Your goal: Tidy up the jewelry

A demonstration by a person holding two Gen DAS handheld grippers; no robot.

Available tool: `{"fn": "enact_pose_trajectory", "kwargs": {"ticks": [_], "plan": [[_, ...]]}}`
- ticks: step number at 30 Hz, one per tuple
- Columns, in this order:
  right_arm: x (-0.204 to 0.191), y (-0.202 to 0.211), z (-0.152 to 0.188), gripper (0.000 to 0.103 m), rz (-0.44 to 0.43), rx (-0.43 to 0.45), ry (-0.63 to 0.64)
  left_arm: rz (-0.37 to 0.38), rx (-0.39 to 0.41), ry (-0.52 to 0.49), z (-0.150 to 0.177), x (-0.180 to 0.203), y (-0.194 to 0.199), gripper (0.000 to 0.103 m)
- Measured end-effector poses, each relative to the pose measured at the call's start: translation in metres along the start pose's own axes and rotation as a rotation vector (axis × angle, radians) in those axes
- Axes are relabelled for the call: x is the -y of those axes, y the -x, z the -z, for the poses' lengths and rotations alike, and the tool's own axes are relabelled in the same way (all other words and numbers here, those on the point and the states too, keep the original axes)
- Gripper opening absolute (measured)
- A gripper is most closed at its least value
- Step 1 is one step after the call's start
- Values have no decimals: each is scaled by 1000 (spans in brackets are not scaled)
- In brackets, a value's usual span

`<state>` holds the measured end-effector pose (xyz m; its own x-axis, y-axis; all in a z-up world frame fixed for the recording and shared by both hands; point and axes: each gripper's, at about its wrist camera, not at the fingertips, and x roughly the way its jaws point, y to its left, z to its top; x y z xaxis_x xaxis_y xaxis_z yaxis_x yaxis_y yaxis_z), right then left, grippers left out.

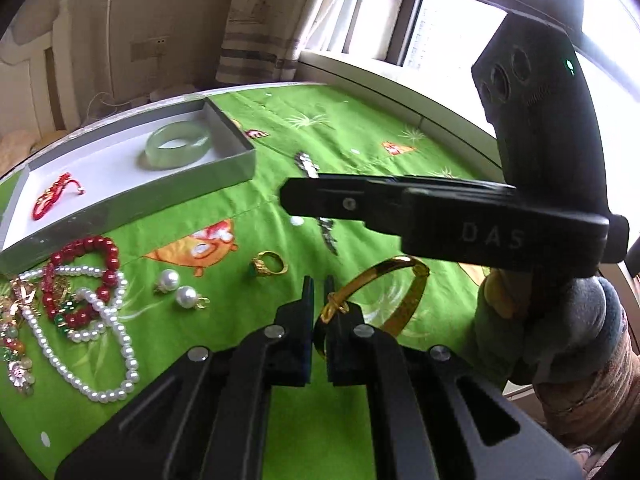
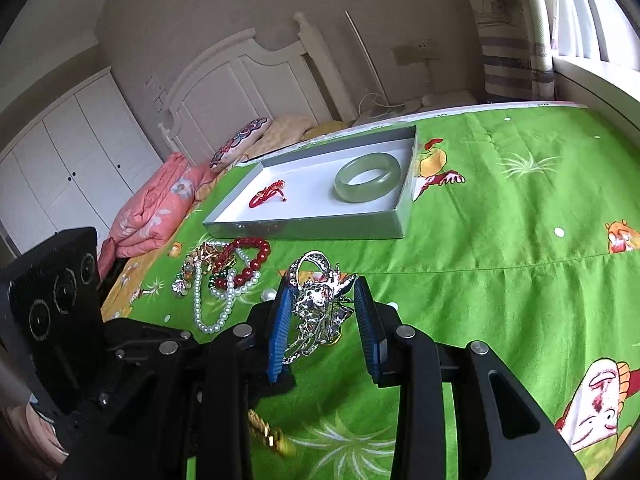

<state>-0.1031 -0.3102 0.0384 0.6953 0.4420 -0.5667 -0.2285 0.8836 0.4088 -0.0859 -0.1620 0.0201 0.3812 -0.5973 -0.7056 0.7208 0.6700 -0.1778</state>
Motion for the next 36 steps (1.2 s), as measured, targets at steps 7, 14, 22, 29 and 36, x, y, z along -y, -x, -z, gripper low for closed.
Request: {"fn": "enact_pose_trajectory", "kwargs": {"ticks": [7,14,22,29,36], "plan": [[-3,-3,0,33,13,-6,10,-75,11,33,1,-16,10,5],[-9,-8,1,33,44,-19,35,-182,23,41,2,-26,21,5],[-10,-13,-2,33,81,-35,36,-231,44,81,-2,-45,34,5],[-24,-20,-18,33,91,-35,70,-241,67,124,-16,-63,44,5],[-42,-39,-41,33,95,-37,128,-235,97,230,-40,-100,55,5]]}}
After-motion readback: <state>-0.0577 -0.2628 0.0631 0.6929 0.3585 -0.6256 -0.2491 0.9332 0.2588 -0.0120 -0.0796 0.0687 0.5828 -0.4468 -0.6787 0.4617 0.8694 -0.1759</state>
